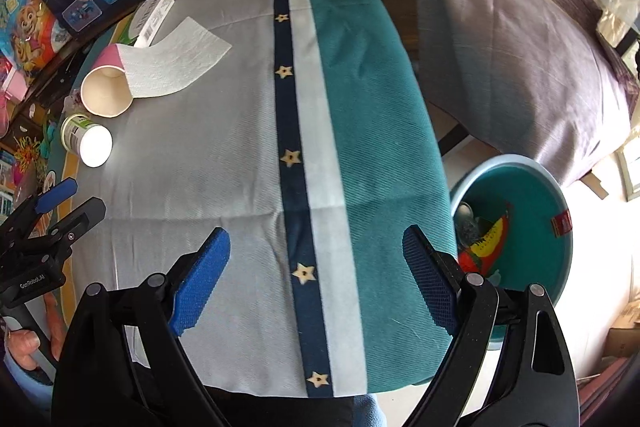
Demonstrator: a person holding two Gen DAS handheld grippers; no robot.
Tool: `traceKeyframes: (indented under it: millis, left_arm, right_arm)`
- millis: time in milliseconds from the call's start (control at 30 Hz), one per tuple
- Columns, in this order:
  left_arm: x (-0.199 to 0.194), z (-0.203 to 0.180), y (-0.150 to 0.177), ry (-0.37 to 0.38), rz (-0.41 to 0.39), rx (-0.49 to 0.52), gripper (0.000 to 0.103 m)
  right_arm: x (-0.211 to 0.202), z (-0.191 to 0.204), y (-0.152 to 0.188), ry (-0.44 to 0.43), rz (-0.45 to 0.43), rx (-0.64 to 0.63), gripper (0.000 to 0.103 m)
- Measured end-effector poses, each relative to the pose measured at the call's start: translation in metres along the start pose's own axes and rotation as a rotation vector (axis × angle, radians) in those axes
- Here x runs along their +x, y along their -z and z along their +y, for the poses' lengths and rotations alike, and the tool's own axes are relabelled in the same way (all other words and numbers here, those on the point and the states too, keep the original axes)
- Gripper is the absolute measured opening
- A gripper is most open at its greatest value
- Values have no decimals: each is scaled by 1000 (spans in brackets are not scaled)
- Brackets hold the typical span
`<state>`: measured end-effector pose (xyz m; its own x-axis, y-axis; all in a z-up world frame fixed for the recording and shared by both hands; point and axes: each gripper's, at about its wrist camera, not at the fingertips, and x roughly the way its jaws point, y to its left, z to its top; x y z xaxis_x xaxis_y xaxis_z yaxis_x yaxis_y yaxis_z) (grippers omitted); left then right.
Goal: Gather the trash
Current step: 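Move both tools back over the table toward the white tub and paper towel, then grasp the white tub with the left gripper while the right gripper grasps the white paper towel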
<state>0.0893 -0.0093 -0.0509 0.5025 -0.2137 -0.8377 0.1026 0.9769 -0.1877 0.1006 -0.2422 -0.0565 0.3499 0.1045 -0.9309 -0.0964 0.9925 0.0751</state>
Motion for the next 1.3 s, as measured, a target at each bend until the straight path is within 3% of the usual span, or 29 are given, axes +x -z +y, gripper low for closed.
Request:
traceKeyframes:
  millis: [433,833,1000,1100,1200,1233,1267,1300]
  left_arm:
    - [-11,80,-24,-84,-43,-189,96]
    - [15,103,-45,-102,-19,-274,96]
    - [12,107,-43,-113,-27,-240,100]
    - [10,110,-41,-111,-24,-223,100]
    - [8,115,-39,-112,-21,-223,100]
    - [8,116,-40,-112,-20,-229,100]
    - [8,118,-40,-112,-21,-235,100]
    - [9,119,-41,-110,-21,-246,100]
  right_arm:
    - [16,76,-58,-35,5,-142,84]
    - [49,116,-111,-111,35,-216,84]
    - [73,137,-128,-115,60,-267,80]
    - [88,147,-135,-112,77,-292,70]
    - [99,151,-139,-120,88,-299,52]
    - [102,152,-140,-124,90,-304,43]
    - [104,153,-139,-128,92,-306,24]
    - [105,153,-139,-138,98,-305,13]
